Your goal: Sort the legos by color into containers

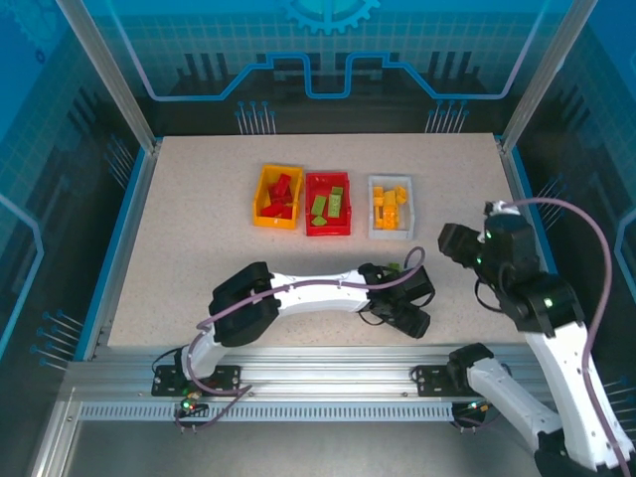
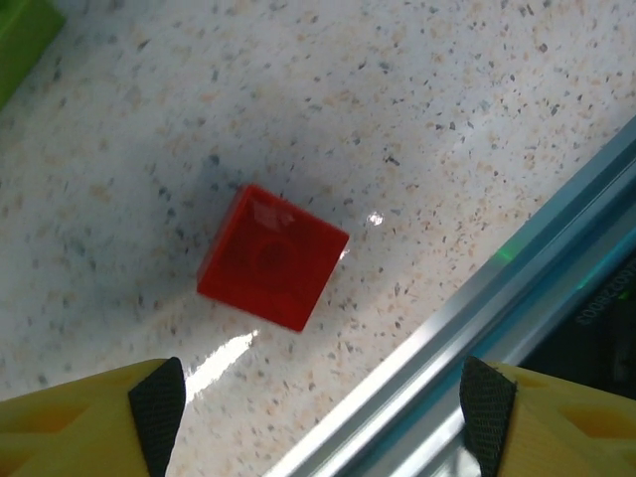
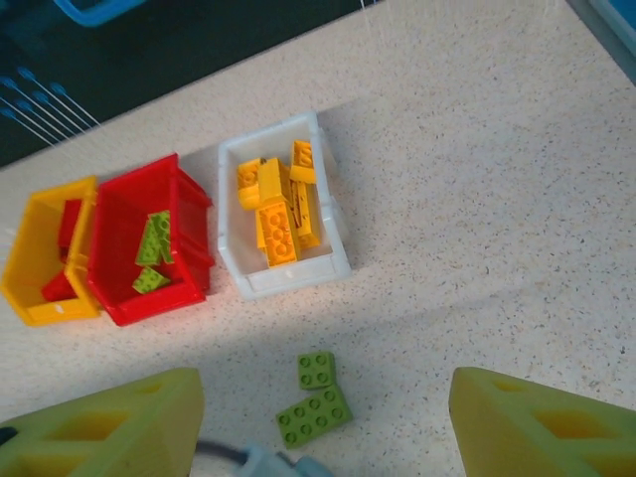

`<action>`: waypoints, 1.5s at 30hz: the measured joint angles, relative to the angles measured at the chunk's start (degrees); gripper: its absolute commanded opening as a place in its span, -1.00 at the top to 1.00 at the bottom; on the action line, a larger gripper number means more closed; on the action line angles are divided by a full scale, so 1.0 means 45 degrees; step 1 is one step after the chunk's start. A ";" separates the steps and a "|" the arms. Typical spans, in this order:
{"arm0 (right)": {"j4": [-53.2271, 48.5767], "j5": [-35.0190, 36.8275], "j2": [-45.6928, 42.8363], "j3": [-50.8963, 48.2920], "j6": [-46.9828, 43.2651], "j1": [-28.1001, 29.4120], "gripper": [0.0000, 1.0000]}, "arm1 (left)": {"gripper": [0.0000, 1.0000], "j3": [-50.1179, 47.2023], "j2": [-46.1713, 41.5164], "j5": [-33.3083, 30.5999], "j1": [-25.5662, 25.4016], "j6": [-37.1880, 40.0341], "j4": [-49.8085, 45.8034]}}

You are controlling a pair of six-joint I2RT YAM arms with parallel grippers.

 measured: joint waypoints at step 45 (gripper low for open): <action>0.2905 -0.3589 0.1481 -0.1049 0.0219 0.3959 -0.40 | 0.45 -0.3254 -0.6266 -0.1889 0.7048 0.2987 -0.0675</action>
